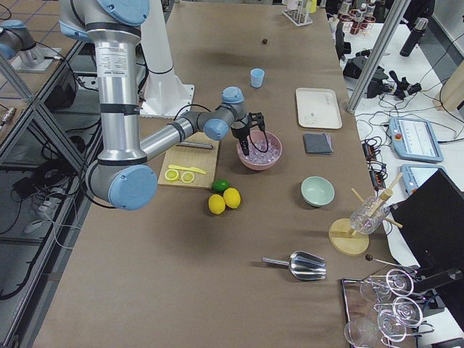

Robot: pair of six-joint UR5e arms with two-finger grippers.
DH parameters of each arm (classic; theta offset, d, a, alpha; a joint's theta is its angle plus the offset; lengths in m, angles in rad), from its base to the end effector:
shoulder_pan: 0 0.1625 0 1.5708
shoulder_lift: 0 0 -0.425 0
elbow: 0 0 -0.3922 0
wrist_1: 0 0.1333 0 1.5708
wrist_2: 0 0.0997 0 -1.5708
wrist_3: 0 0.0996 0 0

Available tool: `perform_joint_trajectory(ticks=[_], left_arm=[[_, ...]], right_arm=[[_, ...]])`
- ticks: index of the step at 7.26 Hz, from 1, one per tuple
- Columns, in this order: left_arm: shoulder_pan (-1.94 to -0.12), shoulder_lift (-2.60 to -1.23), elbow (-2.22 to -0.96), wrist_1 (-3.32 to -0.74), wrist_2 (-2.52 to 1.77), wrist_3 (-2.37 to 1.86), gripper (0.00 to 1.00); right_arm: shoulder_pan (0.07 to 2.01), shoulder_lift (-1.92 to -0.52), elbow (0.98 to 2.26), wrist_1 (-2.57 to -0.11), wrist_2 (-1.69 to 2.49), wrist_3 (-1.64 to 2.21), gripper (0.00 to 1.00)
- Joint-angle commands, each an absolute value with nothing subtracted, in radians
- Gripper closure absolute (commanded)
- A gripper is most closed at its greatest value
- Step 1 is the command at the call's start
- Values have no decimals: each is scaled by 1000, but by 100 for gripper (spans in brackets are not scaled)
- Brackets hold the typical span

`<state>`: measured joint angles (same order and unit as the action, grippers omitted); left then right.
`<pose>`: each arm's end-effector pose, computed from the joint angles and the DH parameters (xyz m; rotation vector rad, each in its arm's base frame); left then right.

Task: Put ice and strawberries in cup
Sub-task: 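Grasp another ice cube with the right gripper and lift it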

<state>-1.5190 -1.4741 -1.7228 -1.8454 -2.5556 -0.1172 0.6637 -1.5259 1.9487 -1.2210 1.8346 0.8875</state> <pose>-0.0263 -0.4647 0.5836 0.2191 0.9969 0.1028 -0.3398 -0.4020 0.4254 0.2833 -0.7567 -0.1204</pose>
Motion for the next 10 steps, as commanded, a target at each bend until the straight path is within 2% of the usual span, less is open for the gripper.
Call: perform_joint_trajectory(ticks=[1, 4, 7, 10], left_arm=[[-1519, -1474, -1723, -1845, -2556, -117, 2], [-1519, -1474, -1723, -1845, -2556, -117, 2], [-1517, -1471, -1723, -1845, -2556, -117, 2], [-1511, -1471, -1720, -1845, -2556, -118, 2]], right_arm=[[666, -1525, 1957, -1221, 1839, 887, 100], [686, -1516, 2012, -1227, 1891, 894, 100], [704, -1288, 1970, -1230, 1890, 1200, 100], [495, -1052, 1872, -1238, 1590, 1396, 100]])
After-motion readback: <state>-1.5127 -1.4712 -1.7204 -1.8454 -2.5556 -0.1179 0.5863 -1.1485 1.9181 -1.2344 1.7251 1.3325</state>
